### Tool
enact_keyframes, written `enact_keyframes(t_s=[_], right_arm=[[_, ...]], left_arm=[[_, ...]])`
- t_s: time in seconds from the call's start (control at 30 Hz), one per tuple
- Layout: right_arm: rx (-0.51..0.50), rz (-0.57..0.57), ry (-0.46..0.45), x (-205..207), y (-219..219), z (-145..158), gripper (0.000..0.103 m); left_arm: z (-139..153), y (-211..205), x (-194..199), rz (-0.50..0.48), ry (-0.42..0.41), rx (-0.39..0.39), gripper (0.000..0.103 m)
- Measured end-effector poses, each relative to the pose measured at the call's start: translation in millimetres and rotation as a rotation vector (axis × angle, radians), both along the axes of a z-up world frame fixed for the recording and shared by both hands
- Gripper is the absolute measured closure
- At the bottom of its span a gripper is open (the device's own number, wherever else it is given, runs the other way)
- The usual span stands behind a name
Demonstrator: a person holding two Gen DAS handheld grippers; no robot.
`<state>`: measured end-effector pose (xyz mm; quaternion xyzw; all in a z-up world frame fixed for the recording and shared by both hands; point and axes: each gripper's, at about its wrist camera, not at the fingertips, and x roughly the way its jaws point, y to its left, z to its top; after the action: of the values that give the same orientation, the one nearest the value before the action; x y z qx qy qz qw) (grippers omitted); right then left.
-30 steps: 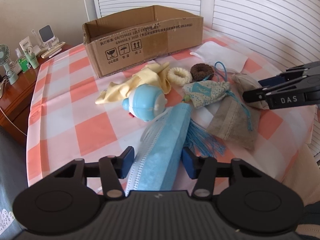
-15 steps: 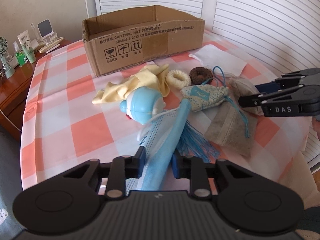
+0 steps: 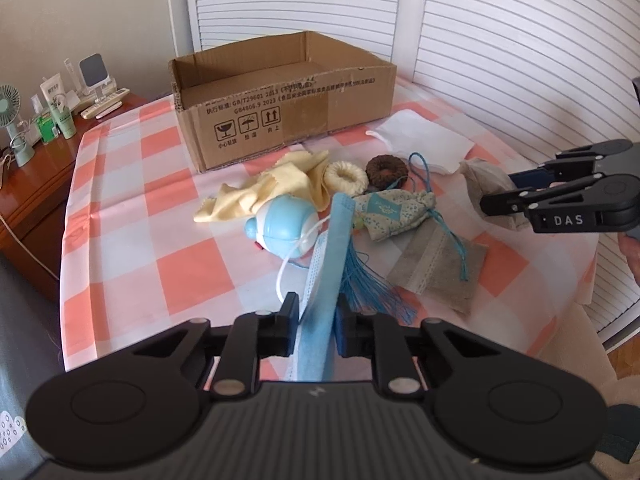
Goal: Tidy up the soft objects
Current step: 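Grasp and lift the blue mask with the left gripper while the right gripper grasps the grey sachet, then carry the mask into the cardboard box and open the left gripper while the right holds the sachet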
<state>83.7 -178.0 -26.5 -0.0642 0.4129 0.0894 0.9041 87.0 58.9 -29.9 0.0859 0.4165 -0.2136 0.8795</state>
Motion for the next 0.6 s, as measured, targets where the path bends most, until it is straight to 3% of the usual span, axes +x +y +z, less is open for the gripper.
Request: enact_keyframes(t_s=[0.17, 0.6], right_arm=[[0.005, 0.009, -0.012, -3.5, -2.5, 4.8, 0.06], [0.027, 0.019, -0.019, -4.3, -6.6, 9.2, 0.06]], left_arm=[[6.0, 1.6, -3.1, 0.007, 0.007, -0.007, 0.094], [40.2, -0.8, 0.7, 0.005, -0.074, -0.011, 0.095]])
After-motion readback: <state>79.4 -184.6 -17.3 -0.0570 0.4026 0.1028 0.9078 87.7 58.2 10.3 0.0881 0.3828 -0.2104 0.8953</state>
